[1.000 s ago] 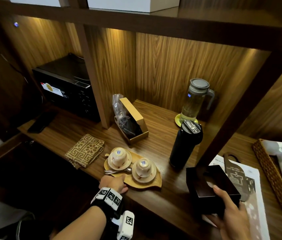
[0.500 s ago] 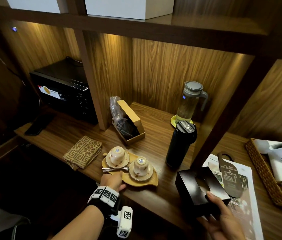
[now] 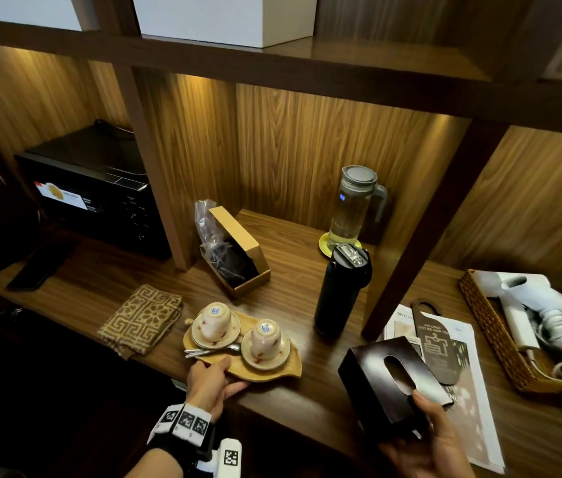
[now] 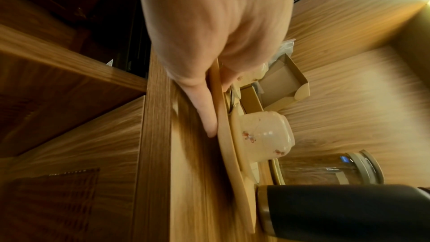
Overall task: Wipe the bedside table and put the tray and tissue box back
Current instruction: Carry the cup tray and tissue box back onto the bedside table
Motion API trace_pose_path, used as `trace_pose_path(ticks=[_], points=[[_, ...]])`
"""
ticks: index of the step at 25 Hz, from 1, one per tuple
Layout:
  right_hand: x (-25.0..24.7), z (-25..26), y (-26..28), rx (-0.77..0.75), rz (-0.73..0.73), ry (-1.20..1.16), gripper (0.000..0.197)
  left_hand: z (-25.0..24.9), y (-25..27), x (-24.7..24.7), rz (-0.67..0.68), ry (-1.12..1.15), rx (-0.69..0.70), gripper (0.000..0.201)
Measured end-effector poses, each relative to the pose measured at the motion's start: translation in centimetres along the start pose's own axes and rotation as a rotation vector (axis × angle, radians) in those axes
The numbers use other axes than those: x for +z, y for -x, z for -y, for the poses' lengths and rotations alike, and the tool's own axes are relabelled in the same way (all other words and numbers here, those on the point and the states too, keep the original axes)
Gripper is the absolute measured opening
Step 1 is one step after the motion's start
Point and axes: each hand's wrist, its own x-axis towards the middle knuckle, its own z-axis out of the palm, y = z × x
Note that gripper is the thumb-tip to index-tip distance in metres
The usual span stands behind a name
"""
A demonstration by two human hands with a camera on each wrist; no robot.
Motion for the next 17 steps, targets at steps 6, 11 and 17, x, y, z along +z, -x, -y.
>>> trace_pose_path(ticks=[6,11,17], points=[[-0.4,-1.7,-1.5,0.008,-0.217,0.063,0.020,0.4,-0.1,-0.4,0.028,0.012,0.046,0.030],[-1.0,-2.8,-2.7,-0.019,-0.178,0.041,0.009,-0.1,0.5,-0.2,0.044,0.005,0.069,0.025],[-0.6,-3.2,-1.7,-0.060,-0.071,0.080,0.007,-2.9,2.4,0.0,0.124,0.059,0.127,0.025]])
